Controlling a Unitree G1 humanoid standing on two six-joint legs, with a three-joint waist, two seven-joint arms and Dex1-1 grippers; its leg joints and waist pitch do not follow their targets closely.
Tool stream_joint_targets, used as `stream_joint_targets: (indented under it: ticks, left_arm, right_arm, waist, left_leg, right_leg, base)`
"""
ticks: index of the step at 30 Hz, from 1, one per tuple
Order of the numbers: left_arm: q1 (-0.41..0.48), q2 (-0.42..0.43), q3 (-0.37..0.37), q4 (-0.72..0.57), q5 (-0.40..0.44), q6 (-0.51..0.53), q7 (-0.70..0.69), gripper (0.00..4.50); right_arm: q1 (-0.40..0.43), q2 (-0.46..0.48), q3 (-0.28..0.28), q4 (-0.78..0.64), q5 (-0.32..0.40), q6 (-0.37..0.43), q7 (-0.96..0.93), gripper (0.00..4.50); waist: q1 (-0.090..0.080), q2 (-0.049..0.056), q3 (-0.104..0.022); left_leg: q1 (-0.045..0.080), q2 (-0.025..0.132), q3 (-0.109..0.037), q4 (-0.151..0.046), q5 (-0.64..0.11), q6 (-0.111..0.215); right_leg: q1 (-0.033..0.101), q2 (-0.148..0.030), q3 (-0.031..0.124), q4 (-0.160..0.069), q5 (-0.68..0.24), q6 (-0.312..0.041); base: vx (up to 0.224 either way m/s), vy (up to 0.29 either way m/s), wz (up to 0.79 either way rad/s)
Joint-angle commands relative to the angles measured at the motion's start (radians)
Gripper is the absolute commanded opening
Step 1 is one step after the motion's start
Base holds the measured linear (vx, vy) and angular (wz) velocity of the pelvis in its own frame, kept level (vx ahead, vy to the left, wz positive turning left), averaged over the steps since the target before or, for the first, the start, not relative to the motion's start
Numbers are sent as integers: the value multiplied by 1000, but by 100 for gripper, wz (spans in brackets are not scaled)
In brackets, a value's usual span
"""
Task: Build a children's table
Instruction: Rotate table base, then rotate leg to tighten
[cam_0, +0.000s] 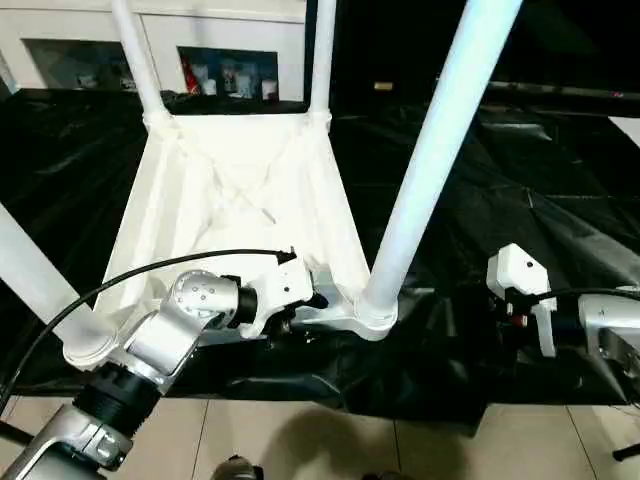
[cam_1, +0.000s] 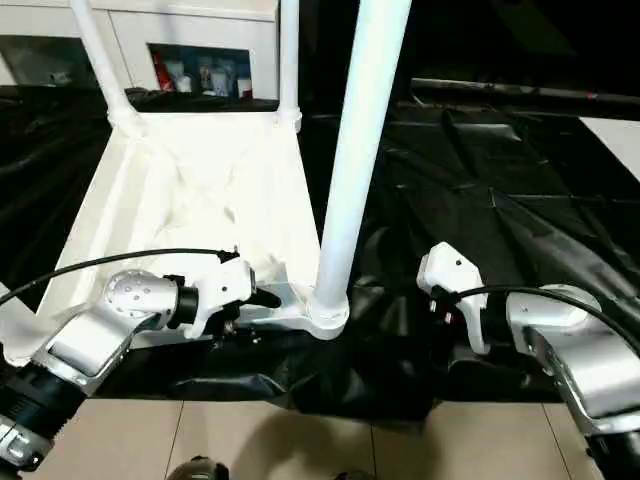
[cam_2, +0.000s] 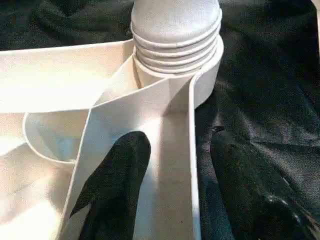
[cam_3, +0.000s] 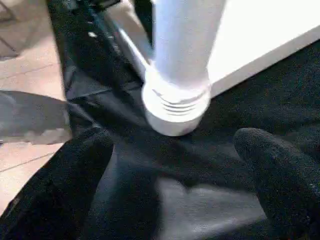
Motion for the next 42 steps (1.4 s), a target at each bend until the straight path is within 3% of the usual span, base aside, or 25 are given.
stream_joint_targets:
  ticks: [1, 9, 16, 19, 20, 30, 33, 35, 37, 38, 39, 41, 42]
  left_arm:
    - [-8, 2, 19, 19, -1, 9, -11, 204]
    - [-18, 12, 27, 49, -4, 4, -33, 155]
    - [-15, 34, 34, 69, 0, 10, -68, 82]
    - [-9, 40, 35, 64, 0, 13, -74, 72]
    - [-6, 42, 35, 61, 0, 15, -75, 47]
    - [-1, 24, 71, 54, -28, 33, -66, 0]
    - [-5, -4, 97, 48, -51, 72, -33, 0]
    - [-9, -33, 113, 56, -56, 106, 8, 0]
    - [-16, -92, 127, 92, -58, 122, 76, 0]
    - [-16, -94, 127, 94, -58, 121, 79, 0]
    - [-17, -108, 126, 106, -54, 117, 93, 0]
    - [-20, -127, 117, 125, -45, 108, 102, 0]
    - [-21, -128, 117, 128, -43, 109, 102, 0]
  right_arm:
    - [10, -20, 0, -27, 21, 23, 18, 450]
    - [19, -30, 5, -42, 27, 44, 17, 450]
    - [25, -39, 11, -46, 31, 52, 16, 450]
    - [26, -39, 12, -46, 31, 52, 16, 450]
    - [26, -39, 13, -45, 30, 50, 17, 450]
    - [14, -19, 13, -21, 19, 20, -8, 450]
    - [-3, 40, 5, 22, -4, -25, -74, 450]
    - [-31, 120, -7, 86, -38, -86, -173, 450]
    - [-88, 266, -46, 214, -51, -146, -341, 450]
    - [-89, 270, -46, 219, -50, -147, -345, 450]
    - [-97, 298, -44, 245, -50, -159, -363, 450]
    - [-108, 345, -18, 289, -53, -190, -367, 450]
    - [-113, 357, -12, 300, -53, -197, -368, 450]
  waist:
    - [3, -3, -64]
    - [2, -2, -64]
    - [1, -2, -62]
    - [1, -1, -61]
    - [0, -4, -60]
    - [-3, -4, -58]
    - [-7, -4, -57]
    - [-20, -8, -57]
    - [-27, -4, -57]
    - [-40, -8, -58]
    - [-38, -4, -60]
    - [-40, -6, -54]
    - [-41, -6, -53]
  left_leg:
    - [17, 10, -6, -73, -342, 7]
    - [15, 8, -8, -74, -347, 3]
    - [15, 8, -11, -76, -363, 0]
    - [17, 8, -11, -75, -371, 0]
    - [16, 8, -11, -76, -375, 0]
    - [18, 6, -13, -76, -388, -3]
    - [17, 5, -14, -76, -394, -5]
    - [12, -1, -15, -75, -393, -16]
    - [17, -3, -15, -75, -391, -16]
    - [2, -8, -19, -80, -382, -17]
    - [4, -6, -20, -83, -375, -15]
    - [16, -6, -14, -79, -399, 2]
    - [15, -7, -15, -80, -401, 6]
  right_leg:
    - [43, -38, 19, -99, -430, -126]
    - [42, -40, 18, -103, -455, -118]
    - [40, -41, 16, -107, -496, -106]
    - [37, -41, 16, -108, -507, -105]
    - [37, -41, 15, -109, -516, -102]
    - [32, -43, 14, -116, -573, -82]
    - [30, -42, 12, -119, -587, -78]
    - [29, -42, 5, -120, -609, -77]
    - [25, -43, 4, -125, -615, -73]
    - [40, -41, -5, -122, -612, -72]
    - [41, -41, -5, -123, -597, -63]
    - [28, -38, 0, -131, -594, -66]
    - [29, -39, 1, -131, -599, -67]
  base:
    - [0, 0, 0]
    - [0, 0, 0]
    - [0, 0, 0]
    - [0, 0, 0]
    - [0, 0, 0]
    - [0, 0, 0]
    - [0, 0, 0]
    - [0, 0, 0]
    - [0, 0, 0]
    - [0, 0, 0]
    - [0, 0, 0]
    - [0, 0, 0]
    - [0, 0, 0]
